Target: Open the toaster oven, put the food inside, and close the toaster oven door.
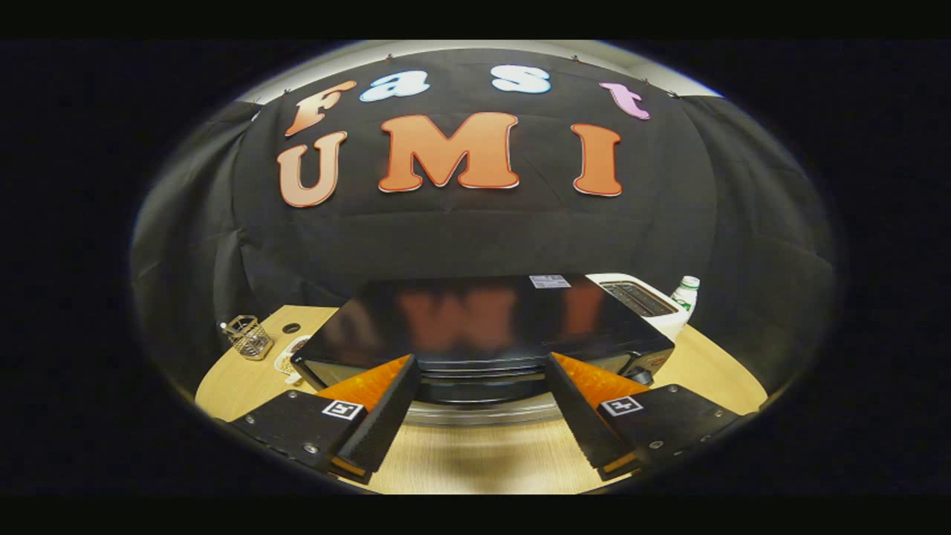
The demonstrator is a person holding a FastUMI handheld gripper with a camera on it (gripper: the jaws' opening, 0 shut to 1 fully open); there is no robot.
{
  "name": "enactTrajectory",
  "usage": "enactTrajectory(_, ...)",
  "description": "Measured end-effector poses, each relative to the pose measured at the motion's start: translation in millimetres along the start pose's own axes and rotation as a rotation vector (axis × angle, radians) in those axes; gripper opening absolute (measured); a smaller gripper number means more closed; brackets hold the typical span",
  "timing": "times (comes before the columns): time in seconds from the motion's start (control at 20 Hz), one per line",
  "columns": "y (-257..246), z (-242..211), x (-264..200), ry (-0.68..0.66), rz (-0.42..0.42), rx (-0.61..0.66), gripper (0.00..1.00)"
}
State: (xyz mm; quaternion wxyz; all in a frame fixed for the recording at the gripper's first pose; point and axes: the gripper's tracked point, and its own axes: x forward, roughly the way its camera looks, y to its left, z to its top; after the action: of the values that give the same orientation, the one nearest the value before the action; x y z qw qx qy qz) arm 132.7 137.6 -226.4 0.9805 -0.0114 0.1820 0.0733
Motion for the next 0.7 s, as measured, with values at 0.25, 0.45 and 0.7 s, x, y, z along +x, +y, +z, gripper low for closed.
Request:
enactTrajectory(0.25, 0.8, -3.8, -4.5, 0.037, 0.01, -0.011, 1.0)
enactTrajectory(0.45, -2.8, -25.2, -34.8, 0.058, 0.024, -0.006, 1.0)
enactTrajectory(0.7, -6.2, -56.1, -61.5, 0.093, 0.031, -0.005, 1.0)
